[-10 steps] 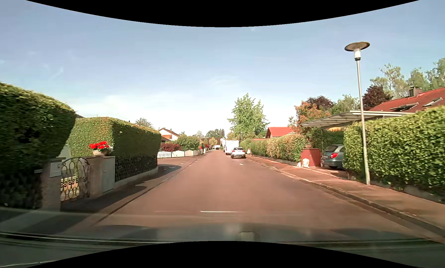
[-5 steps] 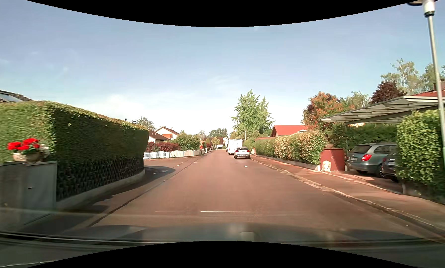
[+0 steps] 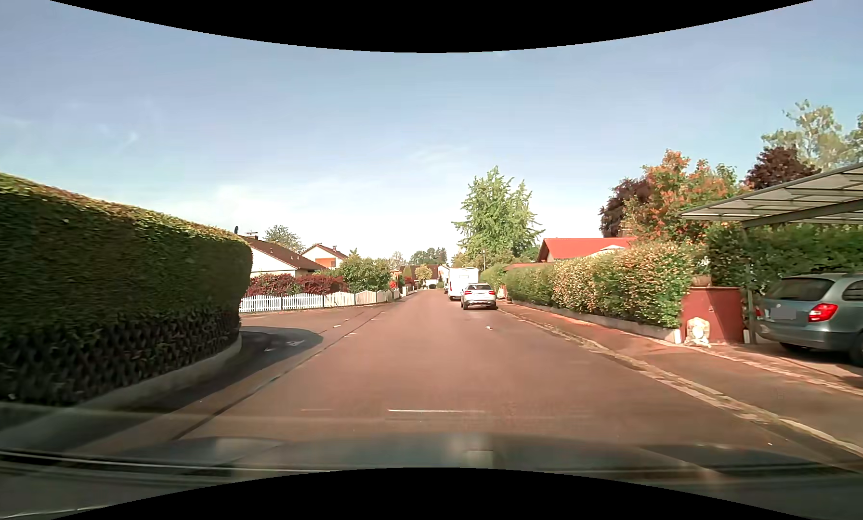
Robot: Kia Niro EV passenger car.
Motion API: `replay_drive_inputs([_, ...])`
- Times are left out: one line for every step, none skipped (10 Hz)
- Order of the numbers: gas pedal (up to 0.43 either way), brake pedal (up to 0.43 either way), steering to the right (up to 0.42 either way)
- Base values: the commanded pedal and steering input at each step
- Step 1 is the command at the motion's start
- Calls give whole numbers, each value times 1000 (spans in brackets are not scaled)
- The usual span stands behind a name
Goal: Follow the waypoints while adhering to traffic rules and regulations
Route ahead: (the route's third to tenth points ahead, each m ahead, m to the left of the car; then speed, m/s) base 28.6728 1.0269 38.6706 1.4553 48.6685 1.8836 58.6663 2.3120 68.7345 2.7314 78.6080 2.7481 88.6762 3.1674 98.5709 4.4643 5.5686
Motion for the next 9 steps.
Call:
replay_drive_inputs([138,0,-29])
replay_drive_inputs([138,0,-27])
replay_drive_inputs([138,0,-23])
replay_drive_inputs([138,0,-18])
replay_drive_inputs([138,0,-13])
replay_drive_inputs([138,0,-10])
replay_drive_inputs([138,0,-9])
replay_drive_inputs([138,0,-10])
replay_drive_inputs([130,0,-11])
